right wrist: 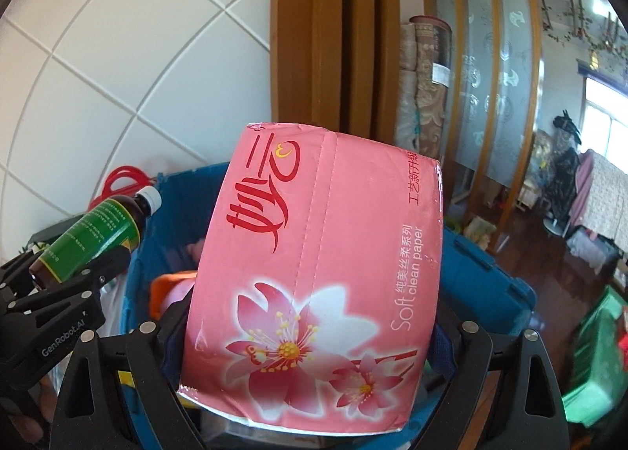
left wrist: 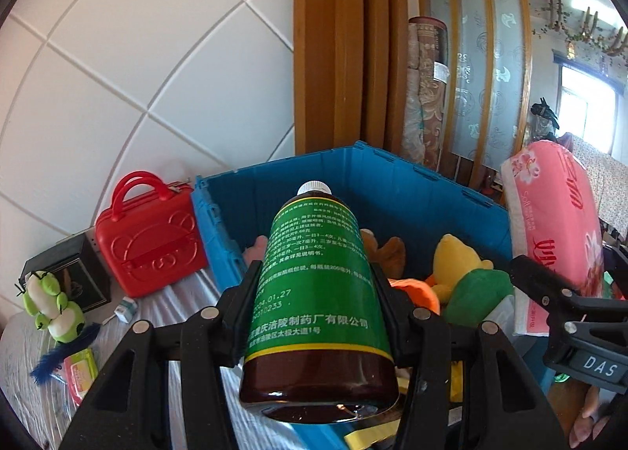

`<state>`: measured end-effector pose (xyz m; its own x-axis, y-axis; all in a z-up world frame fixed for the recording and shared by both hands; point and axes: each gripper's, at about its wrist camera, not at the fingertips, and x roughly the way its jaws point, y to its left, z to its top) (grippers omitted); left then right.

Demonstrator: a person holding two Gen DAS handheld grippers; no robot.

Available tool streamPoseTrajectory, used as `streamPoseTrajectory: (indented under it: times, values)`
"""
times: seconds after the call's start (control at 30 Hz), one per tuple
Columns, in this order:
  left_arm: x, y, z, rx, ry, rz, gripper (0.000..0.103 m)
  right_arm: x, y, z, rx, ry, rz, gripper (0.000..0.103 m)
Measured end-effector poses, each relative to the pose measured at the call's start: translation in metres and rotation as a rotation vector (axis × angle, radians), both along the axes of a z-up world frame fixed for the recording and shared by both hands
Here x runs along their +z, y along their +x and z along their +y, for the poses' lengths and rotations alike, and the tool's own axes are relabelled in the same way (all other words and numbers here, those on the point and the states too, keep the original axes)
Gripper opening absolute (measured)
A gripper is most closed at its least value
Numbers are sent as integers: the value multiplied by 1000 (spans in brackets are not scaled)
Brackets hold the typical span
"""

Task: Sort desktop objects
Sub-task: 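Release the bottle from the left tool while the right tool releases the tissue pack into the bin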

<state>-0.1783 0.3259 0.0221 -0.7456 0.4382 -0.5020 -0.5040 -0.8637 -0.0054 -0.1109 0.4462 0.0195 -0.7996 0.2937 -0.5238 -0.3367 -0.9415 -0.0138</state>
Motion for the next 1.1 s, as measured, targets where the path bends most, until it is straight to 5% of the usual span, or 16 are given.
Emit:
streamPoseTrajectory:
  times: [0.27, 0.47, 1.1]
  values:
    - [-8, 0, 47, -57, -69, -34, 51, -20, -6, 40, -13, -25, -41, 95]
    - [-8, -7, 44, -21, -82, -46, 81, -26, -12, 54, -27, -28, -61, 103]
    - [1, 12, -41, 53, -4, -55, 84, -5, 16, 3, 26, -4, -38, 103]
